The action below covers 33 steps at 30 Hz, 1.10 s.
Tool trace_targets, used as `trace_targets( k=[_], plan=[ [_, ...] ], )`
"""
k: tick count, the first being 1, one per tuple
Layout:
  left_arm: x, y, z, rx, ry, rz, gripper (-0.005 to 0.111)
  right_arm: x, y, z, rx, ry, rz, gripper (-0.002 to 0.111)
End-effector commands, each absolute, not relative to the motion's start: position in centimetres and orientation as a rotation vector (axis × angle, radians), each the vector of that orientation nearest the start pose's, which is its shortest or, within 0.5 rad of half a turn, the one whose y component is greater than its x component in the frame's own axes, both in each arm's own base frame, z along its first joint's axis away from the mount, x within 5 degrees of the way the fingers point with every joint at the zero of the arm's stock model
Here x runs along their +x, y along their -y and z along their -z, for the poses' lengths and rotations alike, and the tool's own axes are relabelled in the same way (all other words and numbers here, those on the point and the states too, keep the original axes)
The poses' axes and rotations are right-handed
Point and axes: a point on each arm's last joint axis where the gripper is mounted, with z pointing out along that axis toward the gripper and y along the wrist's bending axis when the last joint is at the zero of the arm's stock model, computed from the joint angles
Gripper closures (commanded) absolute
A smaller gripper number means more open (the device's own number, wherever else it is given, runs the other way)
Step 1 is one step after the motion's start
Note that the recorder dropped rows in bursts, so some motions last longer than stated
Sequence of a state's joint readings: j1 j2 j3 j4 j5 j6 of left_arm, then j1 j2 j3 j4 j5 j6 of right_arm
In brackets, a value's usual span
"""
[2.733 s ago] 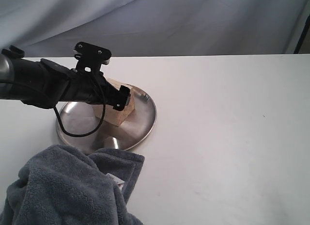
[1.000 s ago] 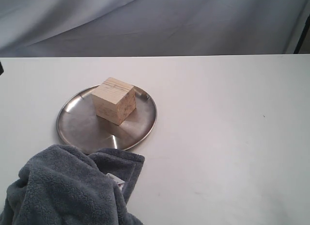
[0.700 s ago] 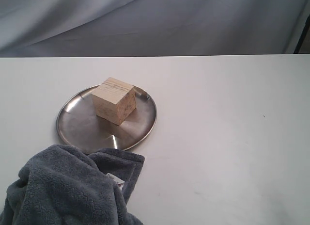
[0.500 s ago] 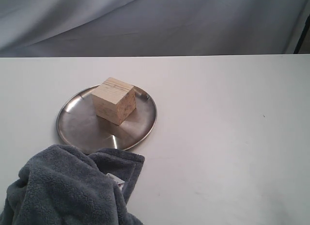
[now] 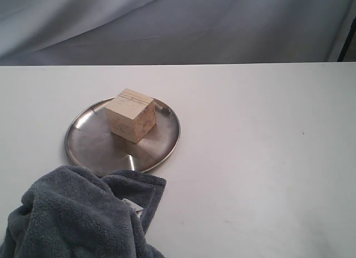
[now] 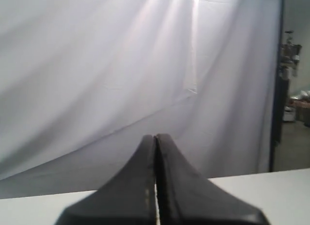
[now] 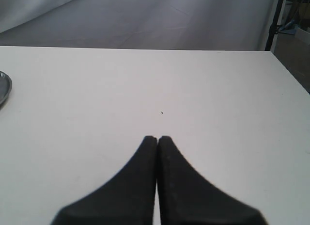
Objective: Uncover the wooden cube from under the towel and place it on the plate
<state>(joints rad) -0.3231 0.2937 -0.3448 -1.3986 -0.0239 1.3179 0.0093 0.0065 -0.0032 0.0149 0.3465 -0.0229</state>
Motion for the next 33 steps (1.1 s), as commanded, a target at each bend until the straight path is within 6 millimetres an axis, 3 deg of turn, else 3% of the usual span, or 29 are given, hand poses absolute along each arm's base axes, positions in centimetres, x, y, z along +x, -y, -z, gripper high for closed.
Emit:
trace_targets(
  k=[1,4,7,12,21,24,33],
  plan=[
    [5.8,0.8,-28.3,0.042,-1.391,0.227,0.107,5.3,-0.1,-18.2,-0.019,-1.827,-0.011,0.108],
    [4.9,-0.1,-26.7,-0.067,-1.352,0.183,0.107,5.3,-0.1,-18.2,-0.019,-1.827,-0.011,0.108],
    [4.8,-1.3,-24.8,-0.297,-1.352,0.142,0.107,5.3,-0.1,-18.2,-0.019,-1.827,-0.011,0.108],
    [4.8,-2.4,-23.7,-0.432,-1.354,0.019,0.107,5.3,-0.1,-18.2,-0.019,-1.827,-0.011,0.108],
    [4.8,-2.2,-23.9,-0.34,-1.358,-0.041,0.107,5.3,-0.1,-18.2,-0.019,-1.827,-0.011,0.108],
    [5.0,-1.3,-24.0,-0.189,-1.375,-0.064,0.107,5.3,-0.1,-18.2,-0.019,-1.827,-0.011,0.108],
    [5.1,-0.3,-23.7,-0.1,-1.416,0.025,0.107,5.3,-0.1,-18.2,-0.019,-1.827,-0.011,0.108]
  ],
)
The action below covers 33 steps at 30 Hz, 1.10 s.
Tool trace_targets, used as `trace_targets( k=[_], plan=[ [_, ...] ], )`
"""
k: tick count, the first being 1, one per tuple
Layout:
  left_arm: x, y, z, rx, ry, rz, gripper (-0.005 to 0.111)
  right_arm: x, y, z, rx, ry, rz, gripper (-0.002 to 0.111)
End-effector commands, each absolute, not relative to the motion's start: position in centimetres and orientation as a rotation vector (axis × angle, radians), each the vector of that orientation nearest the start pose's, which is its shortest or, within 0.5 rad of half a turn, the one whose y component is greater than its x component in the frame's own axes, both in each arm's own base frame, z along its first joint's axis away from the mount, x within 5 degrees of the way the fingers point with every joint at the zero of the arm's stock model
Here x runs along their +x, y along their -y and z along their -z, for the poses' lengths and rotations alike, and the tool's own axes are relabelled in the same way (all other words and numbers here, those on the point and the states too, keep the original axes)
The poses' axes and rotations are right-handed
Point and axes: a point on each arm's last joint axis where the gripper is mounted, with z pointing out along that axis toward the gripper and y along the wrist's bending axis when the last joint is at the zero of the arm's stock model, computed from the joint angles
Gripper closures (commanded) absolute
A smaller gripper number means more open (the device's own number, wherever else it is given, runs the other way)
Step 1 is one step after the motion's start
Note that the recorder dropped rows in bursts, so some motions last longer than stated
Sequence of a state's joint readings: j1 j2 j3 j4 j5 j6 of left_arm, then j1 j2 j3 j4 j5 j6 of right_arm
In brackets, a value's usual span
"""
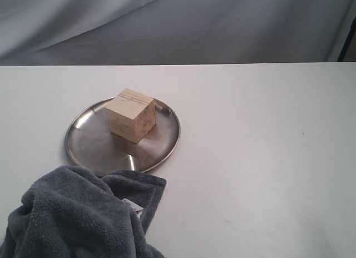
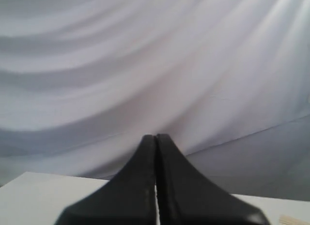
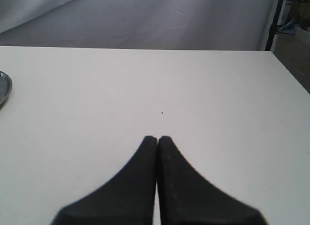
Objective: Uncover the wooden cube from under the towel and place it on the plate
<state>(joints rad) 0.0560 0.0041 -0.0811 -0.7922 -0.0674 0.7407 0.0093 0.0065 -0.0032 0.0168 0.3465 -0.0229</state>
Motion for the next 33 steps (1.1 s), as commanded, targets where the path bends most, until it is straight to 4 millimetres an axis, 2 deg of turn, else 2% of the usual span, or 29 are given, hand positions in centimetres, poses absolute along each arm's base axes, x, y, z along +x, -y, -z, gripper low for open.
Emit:
trace_targets(
  k=[1,10,15,22,33],
  plan=[
    [5.2,-0.2,-23.5,-0.085,-1.438,0.011,0.107,5.3,-0.1,-18.2,-0.019,-1.827,-0.011,0.108],
    [5.2,-0.5,-21.8,-0.127,-1.621,-0.007,0.107,5.3,-0.1,-18.2,-0.019,-1.827,-0.011,0.108],
    [5.6,-0.5,-19.4,-0.13,-1.686,-0.008,0.107,5.3,-0.1,-18.2,-0.019,-1.827,-0.011,0.108],
    [5.4,-0.6,-18.8,-0.109,-1.761,-0.044,0.107,5.3,-0.1,-18.2,-0.019,-1.827,-0.011,0.108],
    [5.4,-0.7,-18.7,-0.096,-1.77,-0.066,0.107,5.3,-0.1,-18.2,-0.019,-1.827,-0.011,0.108]
  ],
)
